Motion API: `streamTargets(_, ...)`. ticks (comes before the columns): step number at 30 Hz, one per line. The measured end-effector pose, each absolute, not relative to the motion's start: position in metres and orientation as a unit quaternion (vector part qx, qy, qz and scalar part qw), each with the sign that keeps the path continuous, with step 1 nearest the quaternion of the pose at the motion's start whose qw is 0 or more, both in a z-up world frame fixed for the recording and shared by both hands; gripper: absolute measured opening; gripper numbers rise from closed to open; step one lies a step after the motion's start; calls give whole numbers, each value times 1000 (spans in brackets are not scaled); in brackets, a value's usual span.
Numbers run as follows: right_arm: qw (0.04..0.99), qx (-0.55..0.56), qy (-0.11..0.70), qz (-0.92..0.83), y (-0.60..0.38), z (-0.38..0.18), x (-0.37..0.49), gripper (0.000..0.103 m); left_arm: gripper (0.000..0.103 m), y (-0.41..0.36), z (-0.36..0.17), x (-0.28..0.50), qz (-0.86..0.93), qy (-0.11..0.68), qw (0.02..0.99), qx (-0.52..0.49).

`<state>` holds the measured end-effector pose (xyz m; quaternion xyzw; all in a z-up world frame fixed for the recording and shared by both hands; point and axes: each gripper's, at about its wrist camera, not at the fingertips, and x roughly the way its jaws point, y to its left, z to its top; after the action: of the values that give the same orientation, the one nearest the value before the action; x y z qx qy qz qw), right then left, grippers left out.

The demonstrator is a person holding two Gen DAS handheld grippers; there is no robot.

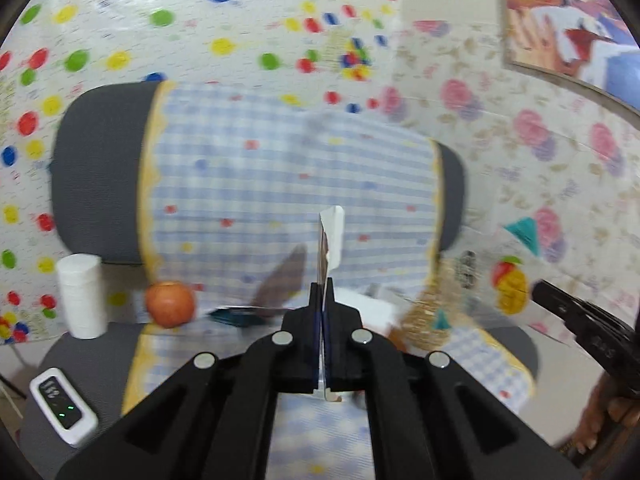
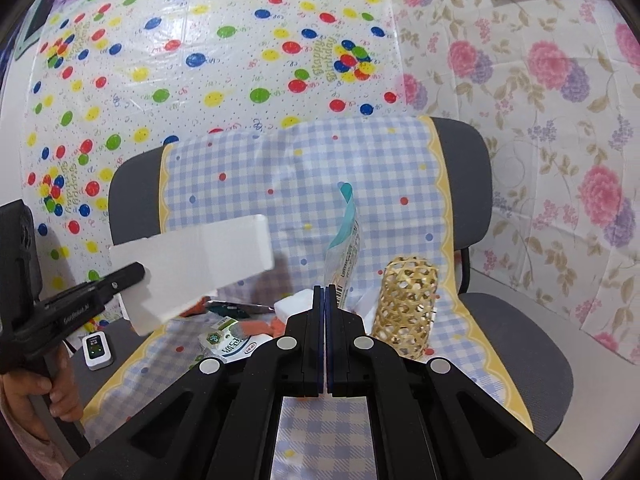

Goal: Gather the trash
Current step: 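Carry both items over the pink bin and open both grippers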

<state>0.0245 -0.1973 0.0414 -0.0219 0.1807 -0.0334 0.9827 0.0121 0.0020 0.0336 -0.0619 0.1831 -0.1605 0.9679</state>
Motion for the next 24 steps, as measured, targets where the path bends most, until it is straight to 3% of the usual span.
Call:
streamTargets(13, 977, -33, 168, -126, -234, 59, -61, 1, 0, -87, 28, -35, -299, 181, 936, -30)
streamTargets(24, 949, -14, 203, -242, -273, 33, -139, 1, 0, -163, 0, -71, -419, 218, 881, 3)
